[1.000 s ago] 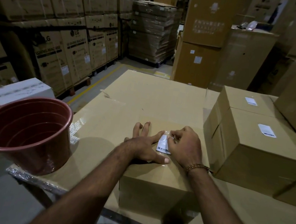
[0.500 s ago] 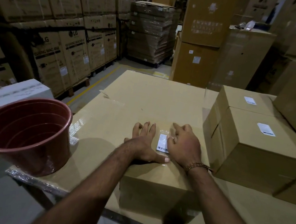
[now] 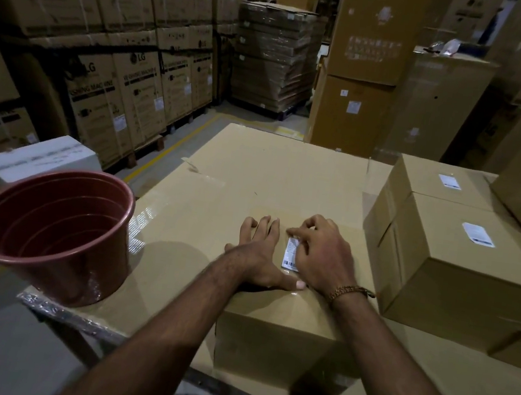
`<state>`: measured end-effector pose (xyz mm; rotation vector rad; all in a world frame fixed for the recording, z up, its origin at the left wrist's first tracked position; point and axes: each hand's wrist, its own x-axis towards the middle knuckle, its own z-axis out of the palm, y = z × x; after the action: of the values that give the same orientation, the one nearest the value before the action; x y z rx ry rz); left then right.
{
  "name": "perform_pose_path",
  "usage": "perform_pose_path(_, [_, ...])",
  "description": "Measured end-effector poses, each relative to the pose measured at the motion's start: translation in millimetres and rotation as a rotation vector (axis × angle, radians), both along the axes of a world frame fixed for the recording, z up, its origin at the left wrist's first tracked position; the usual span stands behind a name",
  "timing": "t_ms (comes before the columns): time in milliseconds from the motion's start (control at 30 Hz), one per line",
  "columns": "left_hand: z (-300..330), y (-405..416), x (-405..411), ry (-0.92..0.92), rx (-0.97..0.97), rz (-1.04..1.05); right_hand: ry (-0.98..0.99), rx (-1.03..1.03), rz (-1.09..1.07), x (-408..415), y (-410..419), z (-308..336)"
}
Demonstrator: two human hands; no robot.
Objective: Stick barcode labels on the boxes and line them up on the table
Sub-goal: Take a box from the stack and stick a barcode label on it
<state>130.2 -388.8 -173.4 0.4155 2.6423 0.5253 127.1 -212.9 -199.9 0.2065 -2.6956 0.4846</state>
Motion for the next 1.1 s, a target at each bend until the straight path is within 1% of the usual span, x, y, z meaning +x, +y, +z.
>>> perform_pose_path(167, [1.2, -0.2, 1.7, 0.008, -0.002, -0.003, 0.019, -0.022, 0.006, -2.3, 0.8, 3.7])
perform_pose_path(600, [-1.2, -1.8, -1.6, 0.010, 0.023, 0.011, -0.093, 0.236, 0.145, -32.1, 3.4, 27.1])
perform_pose_path(733, [-1.6, -2.1, -1.2, 0.019, 0.028, 0.012, -0.086, 0.294, 0.166, -34.5, 0.4, 28.7])
perform_pose_path(833, [-0.9, -2.0, 0.8, 0.045, 0.048, 0.009, -0.096, 0.266, 0.166, -33.6, 1.7, 24.6])
perform_pose_path(1000, [-13.6, -8.7, 10.1, 0.204, 0.159, 0.007, -0.132, 0.198, 0.133, -33.6, 3.5, 23.4])
perform_pose_path(1100, [-16.4, -10.4, 11.9, 0.234, 0.147, -0.015, -0.162, 0.154, 0.128, -32.5, 3.7, 28.6])
